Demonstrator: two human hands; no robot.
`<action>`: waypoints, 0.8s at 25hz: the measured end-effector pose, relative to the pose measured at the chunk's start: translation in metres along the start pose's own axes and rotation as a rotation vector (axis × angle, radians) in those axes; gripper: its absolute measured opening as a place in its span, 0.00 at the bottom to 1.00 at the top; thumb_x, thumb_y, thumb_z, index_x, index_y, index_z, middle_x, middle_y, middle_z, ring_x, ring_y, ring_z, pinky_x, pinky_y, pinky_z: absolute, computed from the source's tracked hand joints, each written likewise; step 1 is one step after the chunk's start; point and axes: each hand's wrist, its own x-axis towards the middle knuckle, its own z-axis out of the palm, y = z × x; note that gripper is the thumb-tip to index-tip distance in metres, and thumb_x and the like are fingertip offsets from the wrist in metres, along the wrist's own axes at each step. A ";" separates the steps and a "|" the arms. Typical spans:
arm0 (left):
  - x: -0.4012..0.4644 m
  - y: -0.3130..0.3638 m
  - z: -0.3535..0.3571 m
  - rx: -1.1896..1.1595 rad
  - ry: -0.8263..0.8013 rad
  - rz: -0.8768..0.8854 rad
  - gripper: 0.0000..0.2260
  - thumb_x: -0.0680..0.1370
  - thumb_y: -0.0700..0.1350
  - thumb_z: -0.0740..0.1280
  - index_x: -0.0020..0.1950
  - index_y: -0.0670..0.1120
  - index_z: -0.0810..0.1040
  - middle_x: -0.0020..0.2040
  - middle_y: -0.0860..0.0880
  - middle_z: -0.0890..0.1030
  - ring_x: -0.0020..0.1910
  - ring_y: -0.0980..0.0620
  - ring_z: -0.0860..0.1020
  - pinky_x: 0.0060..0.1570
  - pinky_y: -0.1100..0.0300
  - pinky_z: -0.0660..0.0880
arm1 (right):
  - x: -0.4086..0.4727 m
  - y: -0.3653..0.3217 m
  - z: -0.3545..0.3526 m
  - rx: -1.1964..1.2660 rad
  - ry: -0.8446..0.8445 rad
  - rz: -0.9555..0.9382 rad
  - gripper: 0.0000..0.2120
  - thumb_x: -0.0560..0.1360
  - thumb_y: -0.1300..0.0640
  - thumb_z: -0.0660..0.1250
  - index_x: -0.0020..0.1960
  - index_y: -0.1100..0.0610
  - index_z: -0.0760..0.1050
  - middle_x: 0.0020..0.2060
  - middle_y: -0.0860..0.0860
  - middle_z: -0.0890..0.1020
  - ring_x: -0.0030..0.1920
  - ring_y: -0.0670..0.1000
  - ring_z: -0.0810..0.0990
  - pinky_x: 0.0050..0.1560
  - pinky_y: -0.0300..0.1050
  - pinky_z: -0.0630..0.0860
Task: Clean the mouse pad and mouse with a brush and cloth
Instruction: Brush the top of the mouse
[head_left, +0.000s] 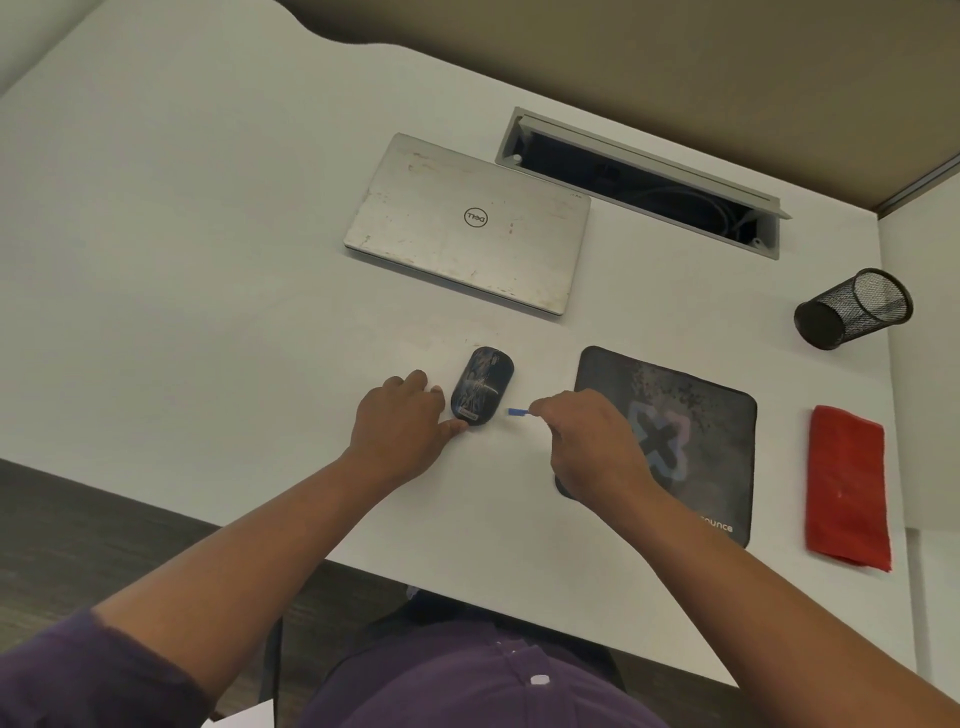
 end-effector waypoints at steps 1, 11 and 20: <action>0.000 0.000 0.000 0.006 0.003 0.002 0.24 0.78 0.67 0.58 0.53 0.49 0.78 0.51 0.50 0.75 0.47 0.47 0.75 0.37 0.57 0.64 | -0.002 -0.002 0.001 0.049 0.033 -0.044 0.21 0.69 0.76 0.65 0.55 0.58 0.83 0.42 0.53 0.84 0.42 0.58 0.78 0.41 0.51 0.76; -0.002 0.002 0.005 0.054 -0.001 0.018 0.24 0.79 0.66 0.59 0.58 0.48 0.77 0.54 0.49 0.74 0.48 0.47 0.75 0.37 0.56 0.62 | -0.011 -0.023 0.012 0.039 0.008 -0.136 0.18 0.69 0.74 0.66 0.53 0.58 0.82 0.43 0.51 0.84 0.41 0.56 0.76 0.36 0.46 0.72; -0.001 0.003 0.005 0.036 0.016 0.012 0.25 0.79 0.67 0.56 0.57 0.47 0.78 0.52 0.49 0.75 0.47 0.47 0.75 0.37 0.56 0.63 | -0.012 -0.020 0.009 -0.004 -0.070 -0.086 0.17 0.74 0.70 0.62 0.57 0.57 0.81 0.42 0.51 0.82 0.40 0.53 0.68 0.36 0.46 0.68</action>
